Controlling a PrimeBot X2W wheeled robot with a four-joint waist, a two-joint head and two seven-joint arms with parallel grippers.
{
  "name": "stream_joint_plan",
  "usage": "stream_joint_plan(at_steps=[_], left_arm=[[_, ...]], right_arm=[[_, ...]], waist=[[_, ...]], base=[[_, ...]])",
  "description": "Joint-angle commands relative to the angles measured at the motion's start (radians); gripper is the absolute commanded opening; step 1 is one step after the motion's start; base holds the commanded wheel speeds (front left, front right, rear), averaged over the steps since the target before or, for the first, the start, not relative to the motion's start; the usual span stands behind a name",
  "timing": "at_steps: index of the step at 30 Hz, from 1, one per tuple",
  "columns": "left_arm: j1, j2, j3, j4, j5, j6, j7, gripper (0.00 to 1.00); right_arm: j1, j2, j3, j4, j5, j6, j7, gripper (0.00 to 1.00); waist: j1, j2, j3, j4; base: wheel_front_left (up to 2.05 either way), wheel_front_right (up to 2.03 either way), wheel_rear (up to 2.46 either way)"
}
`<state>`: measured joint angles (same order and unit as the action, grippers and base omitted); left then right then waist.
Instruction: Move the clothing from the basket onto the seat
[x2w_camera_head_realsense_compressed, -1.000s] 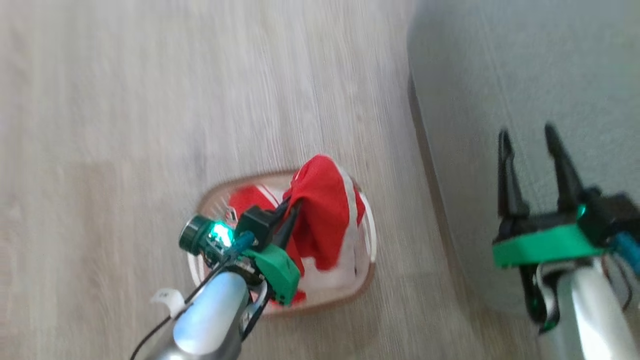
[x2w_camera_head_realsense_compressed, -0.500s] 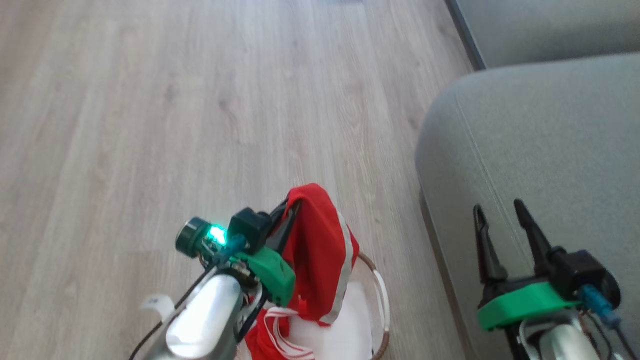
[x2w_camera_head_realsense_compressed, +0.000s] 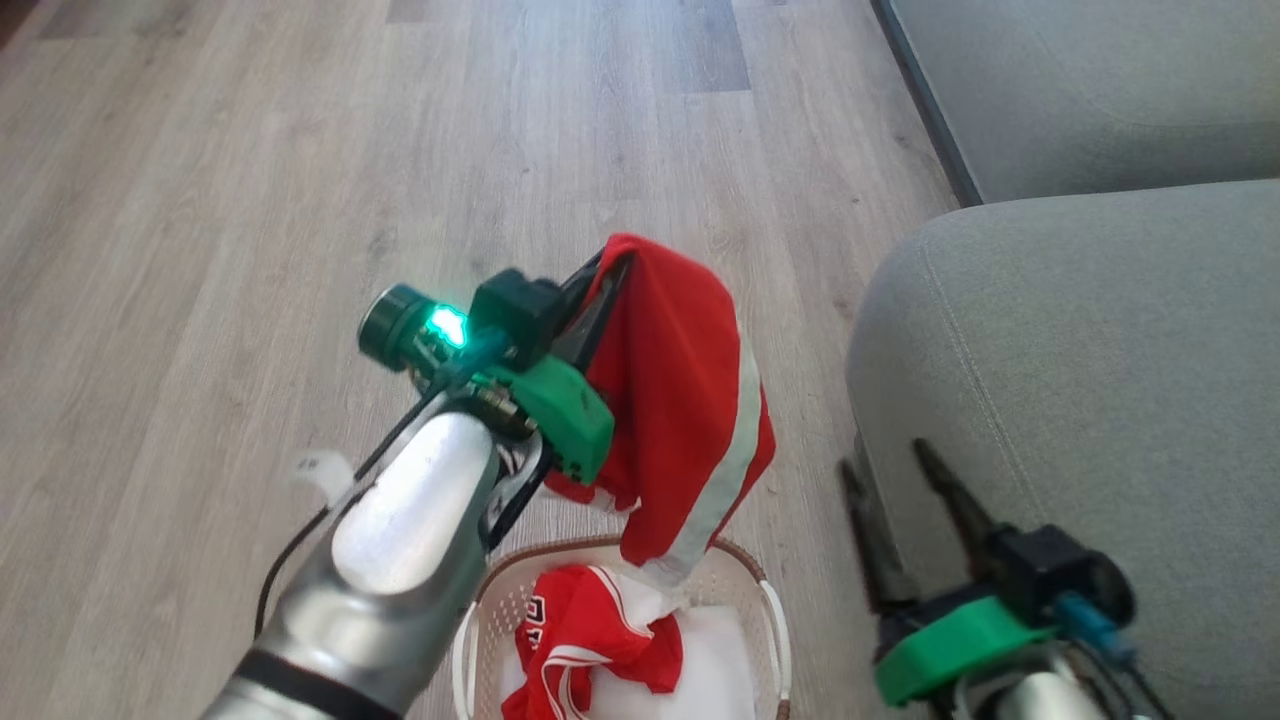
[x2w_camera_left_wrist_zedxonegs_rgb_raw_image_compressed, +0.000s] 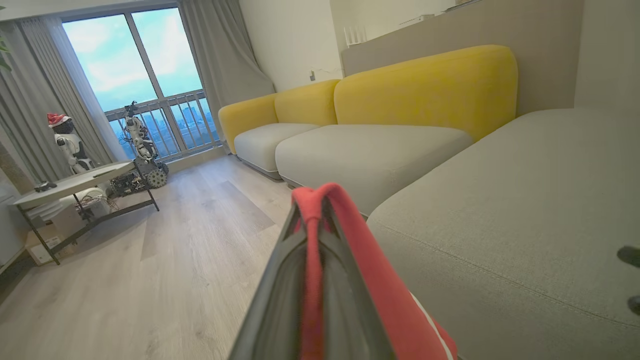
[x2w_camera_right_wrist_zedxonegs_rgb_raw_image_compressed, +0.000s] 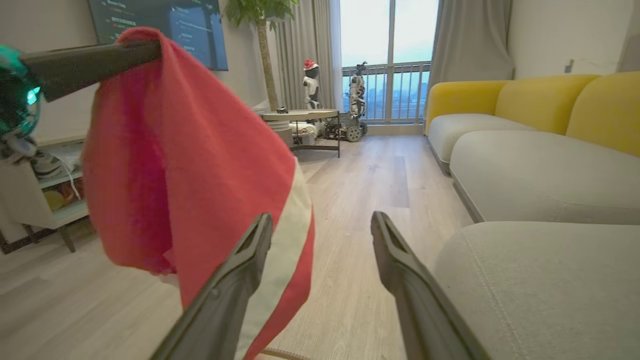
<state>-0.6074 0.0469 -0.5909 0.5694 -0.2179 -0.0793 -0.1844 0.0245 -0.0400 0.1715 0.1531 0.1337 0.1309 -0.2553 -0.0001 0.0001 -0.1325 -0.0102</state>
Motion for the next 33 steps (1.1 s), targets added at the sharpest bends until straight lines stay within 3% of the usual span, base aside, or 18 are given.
stream_joint_plan(at_steps=[1,9,17,29,33], left_arm=[[-0.082,0.009,0.026,-0.026,-0.009,0.001,0.002,0.00],[-0.155,0.004,-0.034,-0.008,-0.060,0.006,0.025,0.00],[-0.200,0.004,-0.135,-0.015,-0.147,0.045,0.031,0.00],[-0.249,0.003,-0.263,-0.091,-0.259,0.104,0.033,0.00],[-0.260,0.003,-0.293,-0.117,-0.281,0.123,0.028,0.00]], right_arm=[[-0.075,-0.010,0.041,-0.023,0.005,0.000,-0.006,1.00],[-0.196,-0.010,0.165,0.056,0.017,0.000,-0.006,1.00],[-0.297,-0.010,0.256,0.170,0.034,0.000,-0.006,1.00],[-0.352,-0.010,0.182,0.281,-0.030,0.000,-0.006,1.00],[-0.370,-0.010,0.215,0.281,-0.022,0.000,-0.006,1.00]], waist=[[0.0001,-0.0001,0.000,-0.001],[0.0001,-0.0001,0.000,0.002],[0.0001,-0.0001,-0.001,0.018],[0.0001,-0.0001,0.008,0.075],[0.0001,-0.0001,0.011,0.094]], base=[[0.00,0.00,0.00],[0.00,0.00,0.00],[0.00,0.00,0.00],[0.00,0.00,0.00],[0.00,0.00,0.00]])
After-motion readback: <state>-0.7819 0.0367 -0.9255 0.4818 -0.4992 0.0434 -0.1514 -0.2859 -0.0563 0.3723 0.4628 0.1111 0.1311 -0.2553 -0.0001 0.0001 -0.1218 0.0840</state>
